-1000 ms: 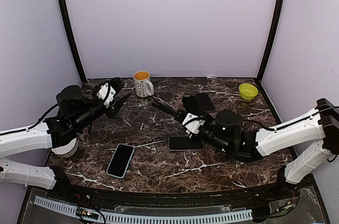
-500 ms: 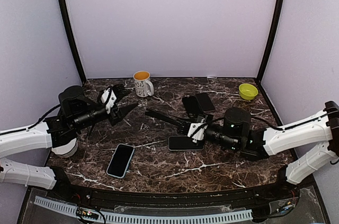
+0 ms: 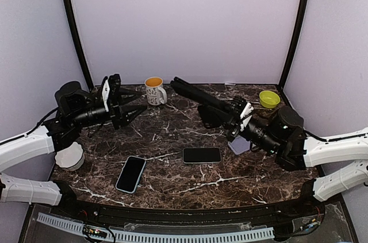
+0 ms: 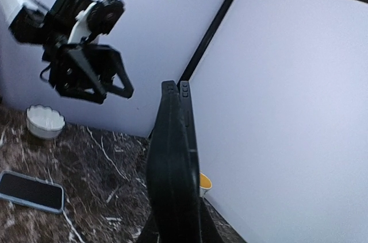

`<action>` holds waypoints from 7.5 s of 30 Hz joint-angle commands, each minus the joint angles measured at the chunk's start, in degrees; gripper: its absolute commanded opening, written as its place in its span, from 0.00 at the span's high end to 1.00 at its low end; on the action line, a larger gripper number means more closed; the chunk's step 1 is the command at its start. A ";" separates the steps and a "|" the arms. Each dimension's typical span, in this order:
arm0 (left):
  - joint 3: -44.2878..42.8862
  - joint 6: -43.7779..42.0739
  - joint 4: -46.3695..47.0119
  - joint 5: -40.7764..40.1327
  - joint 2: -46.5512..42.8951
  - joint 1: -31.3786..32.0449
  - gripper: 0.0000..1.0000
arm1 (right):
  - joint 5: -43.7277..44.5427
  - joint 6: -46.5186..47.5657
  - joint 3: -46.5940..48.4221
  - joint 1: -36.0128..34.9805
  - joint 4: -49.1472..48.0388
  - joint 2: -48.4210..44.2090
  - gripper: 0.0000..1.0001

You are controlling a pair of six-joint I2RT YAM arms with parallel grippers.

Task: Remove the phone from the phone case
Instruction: Remove the phone from the bottom left corner of the phone case, then pass from the right arm to the left

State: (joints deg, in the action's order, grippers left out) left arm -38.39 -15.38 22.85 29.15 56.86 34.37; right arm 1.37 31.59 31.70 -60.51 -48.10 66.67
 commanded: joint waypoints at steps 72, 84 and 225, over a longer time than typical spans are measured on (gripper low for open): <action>-15.90 75.90 17.27 1.17 21.69 3.43 0.54 | 16.51 -79.61 22.96 1.63 17.97 12.16 1.00; -18.85 76.03 13.86 0.66 19.15 6.12 0.54 | 18.39 -76.39 23.37 1.62 19.96 13.27 1.00; -22.75 83.80 -5.66 -0.54 20.02 5.79 1.00 | 27.90 29.96 13.04 -8.79 -10.64 17.83 0.10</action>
State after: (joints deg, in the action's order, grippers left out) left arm -60.07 69.63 13.82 30.15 79.96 40.21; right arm 23.07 70.65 40.66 -69.01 -58.22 85.27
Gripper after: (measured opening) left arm 0.109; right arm 0.868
